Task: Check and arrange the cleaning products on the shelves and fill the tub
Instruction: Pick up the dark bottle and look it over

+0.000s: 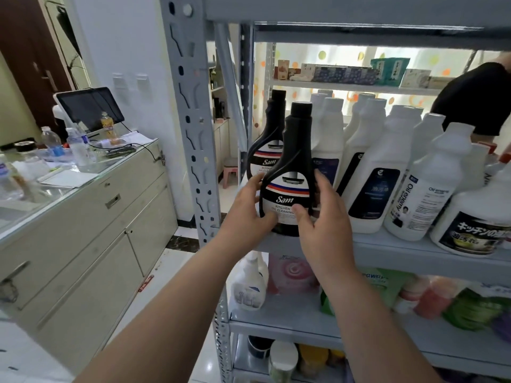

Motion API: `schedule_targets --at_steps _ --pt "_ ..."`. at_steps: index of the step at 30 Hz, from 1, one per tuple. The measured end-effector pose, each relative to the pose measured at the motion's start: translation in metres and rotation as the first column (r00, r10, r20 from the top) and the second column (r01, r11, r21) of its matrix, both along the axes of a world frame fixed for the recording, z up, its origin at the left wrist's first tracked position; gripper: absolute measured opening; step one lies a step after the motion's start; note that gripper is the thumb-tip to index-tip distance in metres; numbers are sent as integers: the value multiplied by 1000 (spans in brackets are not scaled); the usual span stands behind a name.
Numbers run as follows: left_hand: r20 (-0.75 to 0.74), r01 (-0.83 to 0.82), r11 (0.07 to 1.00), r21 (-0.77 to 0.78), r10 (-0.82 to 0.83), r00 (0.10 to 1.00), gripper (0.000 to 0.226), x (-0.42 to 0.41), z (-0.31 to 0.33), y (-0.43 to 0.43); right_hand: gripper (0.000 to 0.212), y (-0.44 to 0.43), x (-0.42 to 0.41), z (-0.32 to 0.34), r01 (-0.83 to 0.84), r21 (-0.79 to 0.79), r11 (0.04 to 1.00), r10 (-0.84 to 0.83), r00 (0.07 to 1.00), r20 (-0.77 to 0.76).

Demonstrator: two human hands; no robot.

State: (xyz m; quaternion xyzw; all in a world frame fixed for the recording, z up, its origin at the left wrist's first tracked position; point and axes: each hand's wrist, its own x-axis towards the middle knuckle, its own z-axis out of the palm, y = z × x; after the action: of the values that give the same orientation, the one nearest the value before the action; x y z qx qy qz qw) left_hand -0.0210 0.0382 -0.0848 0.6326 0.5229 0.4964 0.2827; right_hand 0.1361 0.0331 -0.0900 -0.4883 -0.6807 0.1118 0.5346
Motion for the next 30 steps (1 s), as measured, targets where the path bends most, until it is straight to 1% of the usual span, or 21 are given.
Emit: schedule_targets --at_steps 2,5,8,10,11,14,17,18,21,22,25,30 --pt "2 -24 1000 6 24 1000 69 -4 0 2 65 3 -7 1 -3 16 1000 3 999 35" --pt "3 -117 993 -3 117 993 78 -3 -1 4 63 10 -11 0 -5 47 999 -2 991 137" --pt "60 -199 980 14 198 978 77 1 1 12 59 11 -3 -4 37 128 991 -62 979 193" --pt "64 -263 965 0 263 963 76 3 2 18 61 8 4 -4 68 139 988 -93 978 187" --pt "43 -294 956 -17 294 955 78 3 3 21 63 8 8 -2 73 134 988 -97 978 184" --pt "11 -353 933 -70 355 935 83 6 8 32 69 10 14 6 43 98 994 -60 984 170" --pt "95 -375 910 -177 395 914 84 9 16 48 82 20 15 15 34 43 998 -40 986 159" --pt "84 -385 905 -181 404 911 85 10 17 51 87 23 14 17 35 20 999 -37 988 150" --pt "-29 -403 901 -163 404 914 91 13 14 57 96 30 11 21 31 -41 999 -26 993 113" --pt "-36 -403 901 -158 402 915 91 13 14 59 98 32 10 21 27 -49 998 -23 996 90" --pt "-45 -402 907 -125 399 916 88 11 12 68 97 36 5 22 22 -41 999 -22 1000 16" --pt "-101 -389 914 -114 379 920 85 9 10 72 89 41 5 23 42 -2 999 -42 999 -6"
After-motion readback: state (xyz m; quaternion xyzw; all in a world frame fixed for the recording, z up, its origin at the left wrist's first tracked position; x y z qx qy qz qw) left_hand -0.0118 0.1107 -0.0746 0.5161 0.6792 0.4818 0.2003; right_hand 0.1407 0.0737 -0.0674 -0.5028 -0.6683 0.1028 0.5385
